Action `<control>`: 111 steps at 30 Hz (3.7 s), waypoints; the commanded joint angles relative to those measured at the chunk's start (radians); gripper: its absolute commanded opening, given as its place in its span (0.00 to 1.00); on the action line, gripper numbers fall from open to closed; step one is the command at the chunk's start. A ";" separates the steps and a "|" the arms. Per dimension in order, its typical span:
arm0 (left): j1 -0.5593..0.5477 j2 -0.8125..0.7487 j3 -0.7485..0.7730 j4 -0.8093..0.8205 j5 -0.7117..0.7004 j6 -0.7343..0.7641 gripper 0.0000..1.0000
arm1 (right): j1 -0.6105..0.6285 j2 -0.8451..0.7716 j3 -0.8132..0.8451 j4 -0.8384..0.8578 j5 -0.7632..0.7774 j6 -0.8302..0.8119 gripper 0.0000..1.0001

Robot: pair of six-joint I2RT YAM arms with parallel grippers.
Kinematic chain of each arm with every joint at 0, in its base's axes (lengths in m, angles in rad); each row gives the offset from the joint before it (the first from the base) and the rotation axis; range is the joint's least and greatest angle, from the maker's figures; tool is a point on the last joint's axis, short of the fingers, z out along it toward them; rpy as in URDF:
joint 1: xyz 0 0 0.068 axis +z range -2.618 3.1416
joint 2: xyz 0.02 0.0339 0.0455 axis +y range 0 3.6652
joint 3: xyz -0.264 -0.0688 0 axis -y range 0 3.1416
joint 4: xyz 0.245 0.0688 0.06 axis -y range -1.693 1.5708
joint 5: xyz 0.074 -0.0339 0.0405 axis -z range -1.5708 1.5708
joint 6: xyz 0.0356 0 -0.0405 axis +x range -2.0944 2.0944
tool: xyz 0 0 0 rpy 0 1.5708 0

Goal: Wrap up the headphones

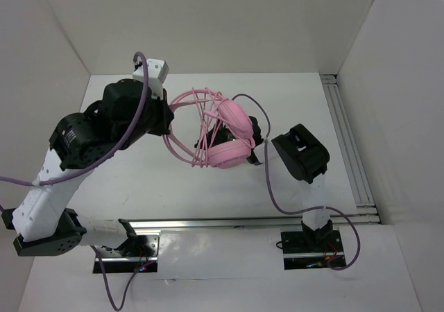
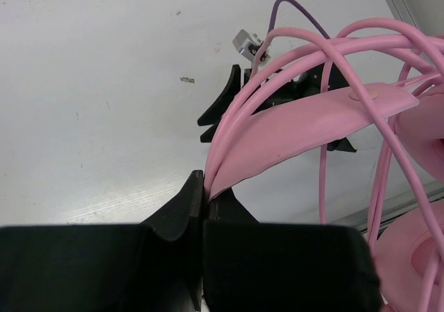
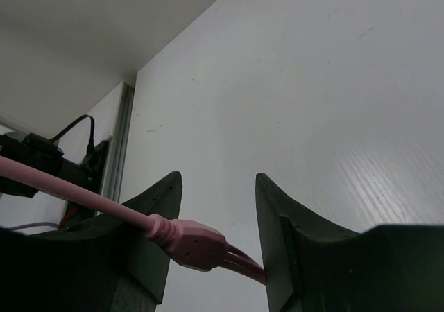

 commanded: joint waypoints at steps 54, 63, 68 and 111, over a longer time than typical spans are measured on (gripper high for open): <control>0.509 0.275 -0.291 0.290 -0.070 -0.018 0.00 | 0.499 -0.802 -0.153 -1.014 0.838 -0.574 0.00; 0.404 0.243 -0.556 0.310 0.069 0.101 0.00 | 0.613 -0.822 0.058 -1.335 1.332 -0.702 0.03; 0.307 0.221 -0.651 0.324 0.112 0.172 0.00 | 0.651 -0.799 0.114 -1.355 1.622 -0.768 0.11; 0.205 0.025 -0.716 0.388 0.347 0.247 0.00 | 0.394 -0.820 0.006 -1.192 1.446 -0.730 0.63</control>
